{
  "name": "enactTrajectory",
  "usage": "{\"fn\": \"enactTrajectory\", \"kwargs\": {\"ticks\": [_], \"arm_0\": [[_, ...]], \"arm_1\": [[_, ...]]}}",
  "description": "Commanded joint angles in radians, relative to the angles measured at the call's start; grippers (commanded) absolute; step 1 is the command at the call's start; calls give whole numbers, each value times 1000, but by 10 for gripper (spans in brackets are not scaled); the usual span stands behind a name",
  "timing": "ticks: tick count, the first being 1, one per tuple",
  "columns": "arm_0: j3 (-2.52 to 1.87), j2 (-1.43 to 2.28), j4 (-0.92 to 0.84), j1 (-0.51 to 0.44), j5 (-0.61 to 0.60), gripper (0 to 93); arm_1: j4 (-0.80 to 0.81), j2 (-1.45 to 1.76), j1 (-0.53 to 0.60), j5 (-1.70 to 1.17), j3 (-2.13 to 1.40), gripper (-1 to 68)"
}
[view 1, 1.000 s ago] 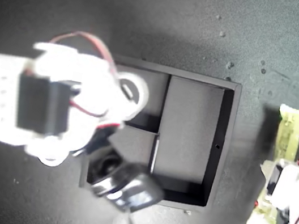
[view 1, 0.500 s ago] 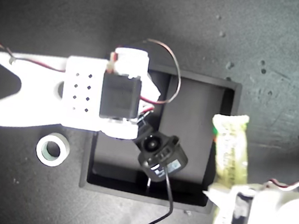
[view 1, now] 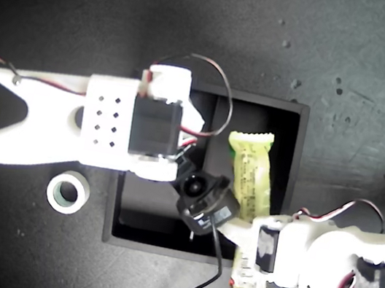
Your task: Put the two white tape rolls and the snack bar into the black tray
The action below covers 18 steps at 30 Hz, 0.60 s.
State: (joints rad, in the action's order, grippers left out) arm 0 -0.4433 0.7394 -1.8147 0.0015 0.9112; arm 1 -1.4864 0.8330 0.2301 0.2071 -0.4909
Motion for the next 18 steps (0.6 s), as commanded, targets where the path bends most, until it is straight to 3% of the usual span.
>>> {"fn": "enactTrajectory", "kwargs": {"ticks": [1,8,12,15,18], "arm_0": [[-14,133,-18,-18,-20,184],[-178,410,-20,9,-31,191],[-330,750,-20,26,-29,188],[-468,988,-20,-11,34,183],[-624,1144,-5,-137,175,175]], "arm_1": [[-81,11,14,-8,8,308],[-316,12,-32,-18,129,312],[-316,233,-101,-55,18,291],[-316,379,-161,-72,-8,276],[-316,480,-206,-83,28,258]]}}
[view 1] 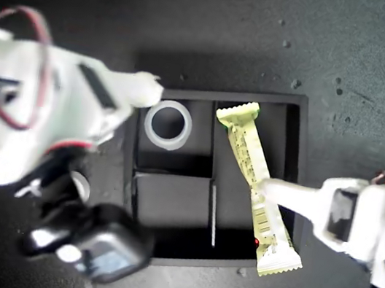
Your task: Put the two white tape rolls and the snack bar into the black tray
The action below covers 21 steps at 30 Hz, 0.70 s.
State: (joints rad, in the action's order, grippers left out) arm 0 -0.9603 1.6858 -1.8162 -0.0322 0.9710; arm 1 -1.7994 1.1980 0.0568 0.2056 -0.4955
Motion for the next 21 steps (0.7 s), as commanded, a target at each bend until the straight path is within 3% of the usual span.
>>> {"fn": "enactTrajectory", "kwargs": {"ticks": [1,5,10,14,21], "arm_0": [[-179,235,20,-156,184,171],[-600,344,307,-364,448,163],[-907,296,661,-517,626,162],[-965,221,765,-584,713,161],[-1166,258,951,-597,778,161]], "arm_1": [[-3,153,-49,-80,35,245],[-2,324,-158,12,34,206],[-2,595,-318,324,-103,140],[3,825,-328,551,-360,1],[244,1318,-267,733,-1035,-2]]}}
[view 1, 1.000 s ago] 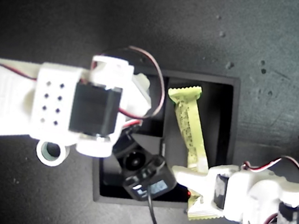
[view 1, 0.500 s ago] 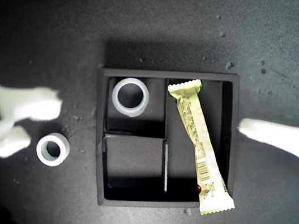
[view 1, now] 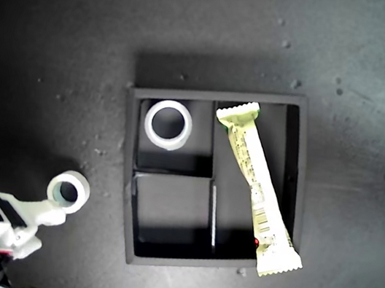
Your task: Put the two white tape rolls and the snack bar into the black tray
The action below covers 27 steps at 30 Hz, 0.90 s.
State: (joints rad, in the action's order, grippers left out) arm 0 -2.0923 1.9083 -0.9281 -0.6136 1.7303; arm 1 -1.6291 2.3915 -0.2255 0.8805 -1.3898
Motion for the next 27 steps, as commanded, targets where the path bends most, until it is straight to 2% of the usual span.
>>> {"fn": "enactTrajectory", "kwargs": {"ticks": [1,12,27], "arm_0": [[-43,32,74,-15,18,161],[-75,11,124,23,-21,161],[2,51,28,55,-77,155]], "arm_1": [[86,163,17,64,-201,-2],[261,247,100,86,-548,-2],[307,247,143,60,-652,-2]]}}
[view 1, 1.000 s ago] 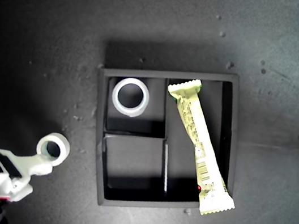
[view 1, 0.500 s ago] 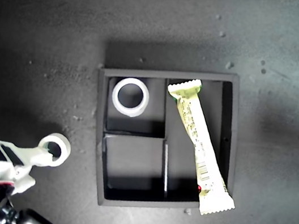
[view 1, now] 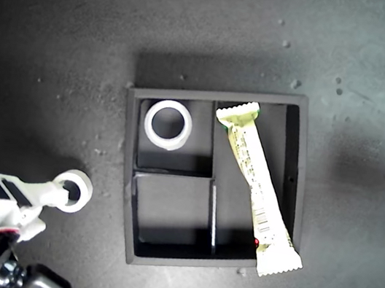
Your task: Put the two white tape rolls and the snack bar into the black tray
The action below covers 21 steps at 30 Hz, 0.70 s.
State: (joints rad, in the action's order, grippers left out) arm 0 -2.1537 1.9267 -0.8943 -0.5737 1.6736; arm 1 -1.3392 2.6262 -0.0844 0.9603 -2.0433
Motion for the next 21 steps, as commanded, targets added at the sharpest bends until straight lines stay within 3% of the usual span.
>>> {"fn": "enactTrajectory", "kwargs": {"ticks": [1,9,21], "arm_0": [[67,25,-5,20,-26,155],[127,-54,3,41,-64,158],[83,-64,32,21,-8,154]], "arm_1": [[18,12,3,-20,-5,-2],[20,12,9,-17,-32,-2],[20,12,11,-17,-31,-2]]}}
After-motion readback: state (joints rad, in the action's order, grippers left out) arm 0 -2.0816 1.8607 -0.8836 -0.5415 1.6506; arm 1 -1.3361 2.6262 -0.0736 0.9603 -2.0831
